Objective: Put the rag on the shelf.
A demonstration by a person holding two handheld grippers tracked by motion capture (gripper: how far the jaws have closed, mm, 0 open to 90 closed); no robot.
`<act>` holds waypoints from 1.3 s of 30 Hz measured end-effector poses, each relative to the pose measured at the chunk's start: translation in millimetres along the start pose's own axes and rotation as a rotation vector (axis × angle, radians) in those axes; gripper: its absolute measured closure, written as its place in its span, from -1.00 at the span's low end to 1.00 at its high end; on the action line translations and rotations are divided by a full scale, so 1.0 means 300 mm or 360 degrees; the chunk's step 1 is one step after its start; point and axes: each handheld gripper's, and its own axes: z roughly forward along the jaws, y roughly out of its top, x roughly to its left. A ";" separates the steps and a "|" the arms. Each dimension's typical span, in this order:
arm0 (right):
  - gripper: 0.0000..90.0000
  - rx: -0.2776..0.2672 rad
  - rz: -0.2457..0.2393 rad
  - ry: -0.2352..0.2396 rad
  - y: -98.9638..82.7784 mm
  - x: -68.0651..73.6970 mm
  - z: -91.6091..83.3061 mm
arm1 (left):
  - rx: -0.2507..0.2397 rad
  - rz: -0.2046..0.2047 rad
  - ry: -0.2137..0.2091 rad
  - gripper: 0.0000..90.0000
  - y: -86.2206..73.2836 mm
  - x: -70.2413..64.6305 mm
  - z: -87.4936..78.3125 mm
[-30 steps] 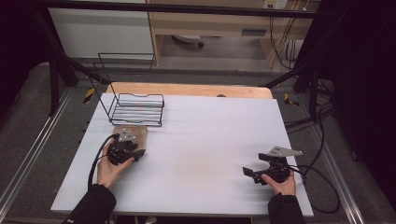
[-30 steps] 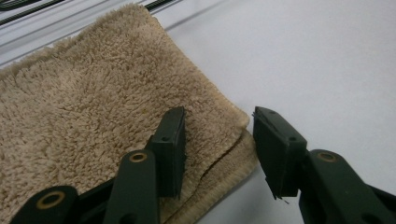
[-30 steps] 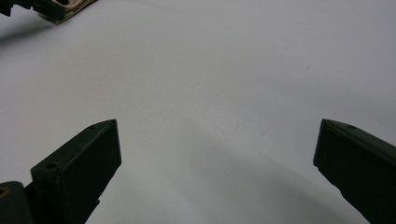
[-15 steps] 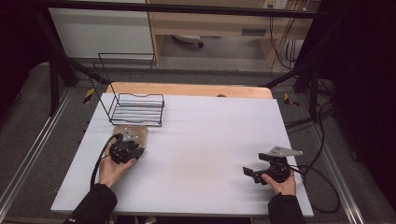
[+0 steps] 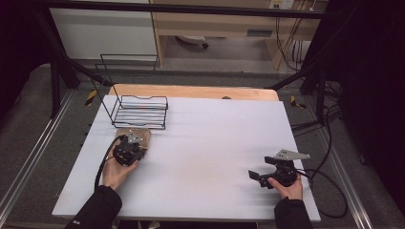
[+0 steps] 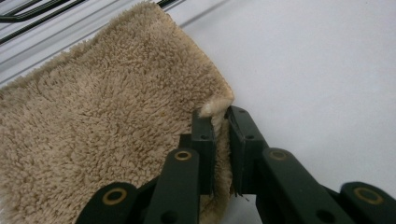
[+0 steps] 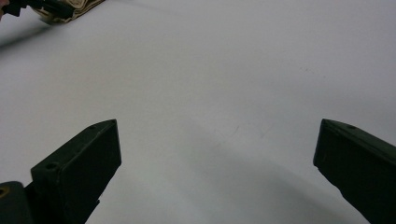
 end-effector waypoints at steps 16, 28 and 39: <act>-0.97 -0.0005 0.0002 -0.0001 0.001 -0.001 -0.001 | -0.0072 -0.0119 -0.0135 0.88 -0.008 0.041 -0.030; -0.96 -0.0001 0.0001 0.0007 0.001 0.001 0.000 | -0.0144 -0.0052 -0.0247 0.88 -0.033 0.016 -0.116; -0.96 0.0001 0.0001 0.0010 0.000 0.005 0.005 | -0.0149 0.0035 -0.0369 0.88 -0.053 -0.082 -0.144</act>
